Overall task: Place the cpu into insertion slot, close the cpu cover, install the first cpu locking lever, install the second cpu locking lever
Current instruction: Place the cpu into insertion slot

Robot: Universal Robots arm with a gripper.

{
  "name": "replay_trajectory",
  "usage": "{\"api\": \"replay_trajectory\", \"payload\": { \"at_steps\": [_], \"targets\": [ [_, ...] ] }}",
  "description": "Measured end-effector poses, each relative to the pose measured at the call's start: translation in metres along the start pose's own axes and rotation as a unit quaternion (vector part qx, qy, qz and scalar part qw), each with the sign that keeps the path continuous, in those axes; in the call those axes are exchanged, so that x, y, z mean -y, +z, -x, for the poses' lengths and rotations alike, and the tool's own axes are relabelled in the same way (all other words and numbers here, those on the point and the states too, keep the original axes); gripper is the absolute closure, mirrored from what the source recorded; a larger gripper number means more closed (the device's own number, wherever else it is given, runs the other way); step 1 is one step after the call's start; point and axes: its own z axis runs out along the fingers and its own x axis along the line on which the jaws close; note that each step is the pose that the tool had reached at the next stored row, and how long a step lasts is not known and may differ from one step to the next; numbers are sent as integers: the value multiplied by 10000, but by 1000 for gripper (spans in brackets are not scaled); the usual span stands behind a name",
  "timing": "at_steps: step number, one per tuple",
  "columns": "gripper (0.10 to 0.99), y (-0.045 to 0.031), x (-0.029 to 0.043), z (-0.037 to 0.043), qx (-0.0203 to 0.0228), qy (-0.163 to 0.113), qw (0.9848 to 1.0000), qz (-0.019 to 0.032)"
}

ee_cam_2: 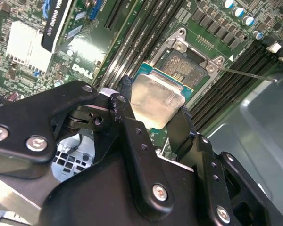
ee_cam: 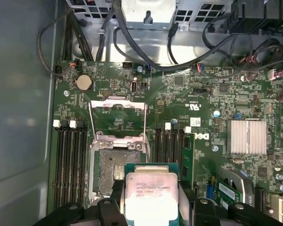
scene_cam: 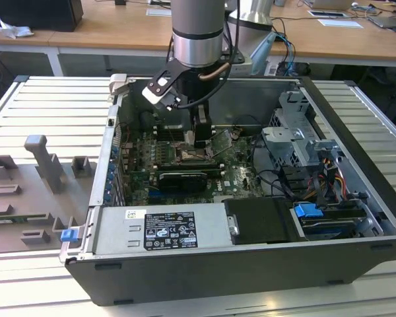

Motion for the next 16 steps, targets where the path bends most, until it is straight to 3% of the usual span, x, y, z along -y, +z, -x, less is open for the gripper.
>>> {"api": "replay_trajectory", "payload": {
  "at_steps": [4, 16],
  "targets": [
    [549, 55, 2, -22, 1, -2, 10000, 0],
    [549, 89, 5, -34, 1, -1, 10000, 0]
  ]
}}
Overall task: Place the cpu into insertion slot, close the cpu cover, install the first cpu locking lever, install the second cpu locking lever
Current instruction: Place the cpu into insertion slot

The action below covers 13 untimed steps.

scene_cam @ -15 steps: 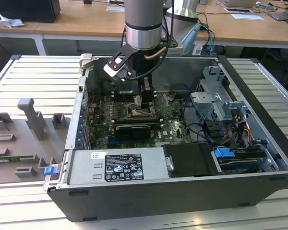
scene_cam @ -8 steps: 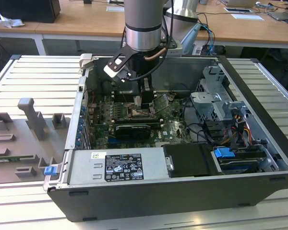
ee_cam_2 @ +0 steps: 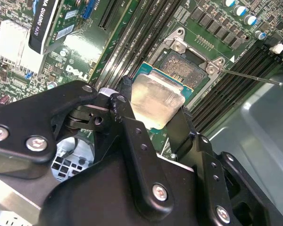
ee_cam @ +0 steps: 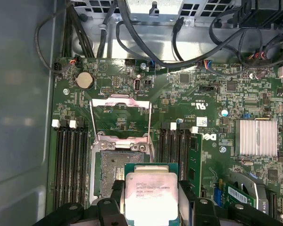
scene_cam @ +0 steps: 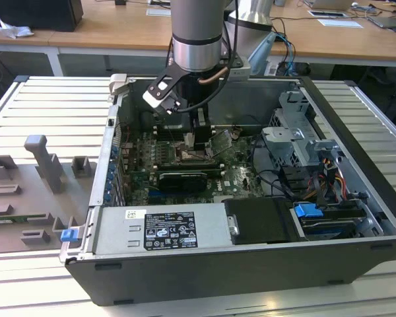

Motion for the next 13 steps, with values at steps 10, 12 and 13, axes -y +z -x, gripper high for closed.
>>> {"api": "replay_trajectory", "payload": {
  "at_steps": [10, 12, 13],
  "targets": [
    [549, 28, 2, -2, -1, 0, 10000, 1],
    [549, 48, 4, -5, 0, 1, 10000, 0],
    [549, 59, 5, -12, 1, 2, 10000, 0]
  ]
}}
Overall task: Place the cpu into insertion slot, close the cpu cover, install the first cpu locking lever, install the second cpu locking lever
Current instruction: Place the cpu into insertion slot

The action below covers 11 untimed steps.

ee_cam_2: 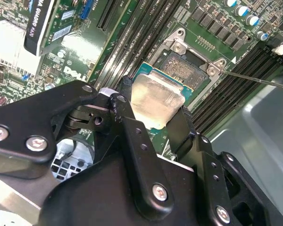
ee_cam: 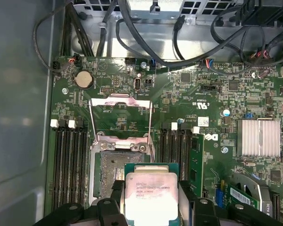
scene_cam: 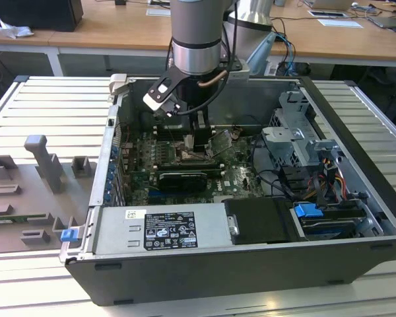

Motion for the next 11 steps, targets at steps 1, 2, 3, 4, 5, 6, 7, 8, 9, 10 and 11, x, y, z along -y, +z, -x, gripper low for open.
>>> {"api": "replay_trajectory", "payload": {
  "at_steps": [1, 2, 3, 4, 5, 6, 7, 8, 9, 10, 11],
  "targets": [
    [549, 12, -1, -18, 0, -2, 10000, 0],
    [549, 18, -1, -32, 0, -1, 10000, 0],
    [549, 27, -1, -56, -1, -1, 10000, 0],
    [549, 38, -1, -84, 0, -1, 10000, -1],
    [549, 46, -1, -98, 1, 1, 10000, 0],
    [549, 55, 0, -107, 3, 8, 10000, -1],
    [549, 66, 0, -114, 5, 20, 10000, 0],
    [549, 81, 1, -123, 9, 42, 10000, 0],
    [549, 91, 1, -131, 11, 58, 10000, 0],
    [549, 102, 1, -141, 13, 72, 10000, -1],
    [549, 119, 2, -158, 14, 82, 10000, -2]
  ]
}}
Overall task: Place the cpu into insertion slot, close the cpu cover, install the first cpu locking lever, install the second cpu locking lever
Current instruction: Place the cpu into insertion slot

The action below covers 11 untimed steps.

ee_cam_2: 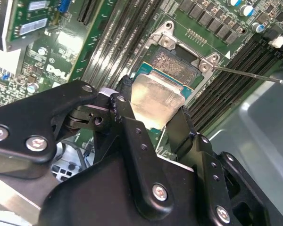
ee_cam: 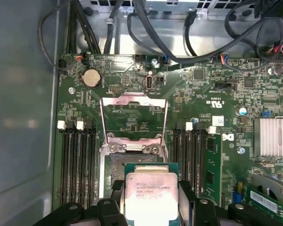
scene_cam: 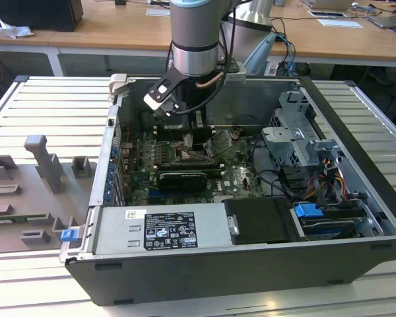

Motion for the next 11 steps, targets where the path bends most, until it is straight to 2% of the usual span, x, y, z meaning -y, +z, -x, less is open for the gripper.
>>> {"api": "replay_trajectory", "payload": {
  "at_steps": [4, 11],
  "targets": [
    [549, 56, 8, -7, -1, -1, 10000, 0],
    [549, 77, 22, -7, -5, -1, 10000, 0]
  ]
}}
